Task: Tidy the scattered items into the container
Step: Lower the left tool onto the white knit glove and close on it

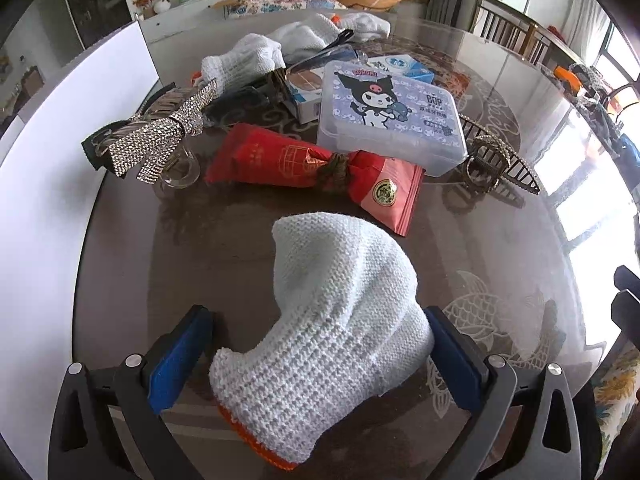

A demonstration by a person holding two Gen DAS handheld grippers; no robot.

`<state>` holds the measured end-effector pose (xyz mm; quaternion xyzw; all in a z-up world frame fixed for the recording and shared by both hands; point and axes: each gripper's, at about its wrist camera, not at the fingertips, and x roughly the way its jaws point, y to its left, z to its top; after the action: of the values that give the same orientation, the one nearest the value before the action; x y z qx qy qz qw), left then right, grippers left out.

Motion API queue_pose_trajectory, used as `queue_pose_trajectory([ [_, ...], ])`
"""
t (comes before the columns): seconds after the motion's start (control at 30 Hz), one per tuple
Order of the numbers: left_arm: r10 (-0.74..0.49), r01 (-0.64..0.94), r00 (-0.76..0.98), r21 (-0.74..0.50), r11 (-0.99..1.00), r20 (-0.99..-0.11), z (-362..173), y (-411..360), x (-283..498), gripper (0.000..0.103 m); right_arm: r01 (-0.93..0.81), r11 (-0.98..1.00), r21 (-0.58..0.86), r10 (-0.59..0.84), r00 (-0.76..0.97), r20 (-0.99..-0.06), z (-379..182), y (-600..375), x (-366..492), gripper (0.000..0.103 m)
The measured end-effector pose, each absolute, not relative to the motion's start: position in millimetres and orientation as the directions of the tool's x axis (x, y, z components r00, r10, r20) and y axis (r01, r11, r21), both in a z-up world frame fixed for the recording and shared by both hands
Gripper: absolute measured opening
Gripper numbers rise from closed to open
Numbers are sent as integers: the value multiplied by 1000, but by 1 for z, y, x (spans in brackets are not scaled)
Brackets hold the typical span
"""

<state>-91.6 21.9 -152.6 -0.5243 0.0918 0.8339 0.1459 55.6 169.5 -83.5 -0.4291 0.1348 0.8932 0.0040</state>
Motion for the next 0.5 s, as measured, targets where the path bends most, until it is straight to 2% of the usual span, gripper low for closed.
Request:
queue_pose_trajectory([
  [0.5, 144, -340, -397, 0, -940, -907, -153, 19, -91, 103, -108, -964, 241, -122, -629, -768, -86, 167, 59, 71],
])
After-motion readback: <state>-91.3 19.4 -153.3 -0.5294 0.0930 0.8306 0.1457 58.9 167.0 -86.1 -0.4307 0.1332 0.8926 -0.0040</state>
